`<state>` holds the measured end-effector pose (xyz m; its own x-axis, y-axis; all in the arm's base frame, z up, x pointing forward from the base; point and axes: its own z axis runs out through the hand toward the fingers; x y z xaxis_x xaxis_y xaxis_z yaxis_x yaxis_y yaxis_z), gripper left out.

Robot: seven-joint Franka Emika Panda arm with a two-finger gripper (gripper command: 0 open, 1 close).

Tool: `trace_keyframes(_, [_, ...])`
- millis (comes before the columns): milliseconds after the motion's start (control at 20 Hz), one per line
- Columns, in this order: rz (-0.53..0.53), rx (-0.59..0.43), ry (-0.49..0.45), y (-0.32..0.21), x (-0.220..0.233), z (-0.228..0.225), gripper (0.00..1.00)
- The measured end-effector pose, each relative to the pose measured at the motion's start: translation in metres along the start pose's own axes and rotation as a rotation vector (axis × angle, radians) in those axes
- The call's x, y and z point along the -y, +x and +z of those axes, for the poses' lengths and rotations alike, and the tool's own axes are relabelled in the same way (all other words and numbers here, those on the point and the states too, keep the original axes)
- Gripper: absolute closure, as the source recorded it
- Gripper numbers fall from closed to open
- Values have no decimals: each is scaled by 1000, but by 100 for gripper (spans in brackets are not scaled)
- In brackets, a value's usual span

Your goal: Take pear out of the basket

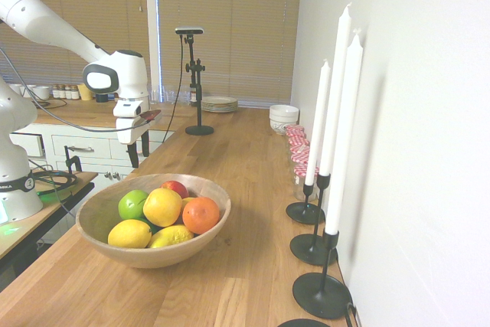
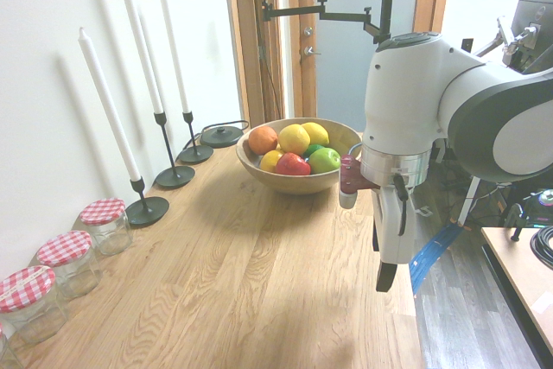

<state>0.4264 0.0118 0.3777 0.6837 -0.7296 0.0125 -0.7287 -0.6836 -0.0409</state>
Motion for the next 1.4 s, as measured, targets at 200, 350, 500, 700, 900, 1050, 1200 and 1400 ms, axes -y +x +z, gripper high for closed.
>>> trace_keyframes(200, [-2, -3, -5, 0, 0, 0, 0])
trace_keyframes(350, [13, -15, 11, 6, -3, -10, 0])
trace_keyframes(500, [42, -28, 32, 17, -12, -28, 0])
trace_keyframes(700, [85, -47, 74, 44, -45, -58, 0])
trace_keyframes(900, [144, -81, 125, 94, -104, -106, 0])
trace_keyframes(1050, [186, -108, 151, 129, -140, -134, 0])
trace_keyframes(1200, [221, -119, 158, 167, -154, -149, 0])
trace_keyframes(1400, [265, -101, 143, 232, -159, -149, 0])
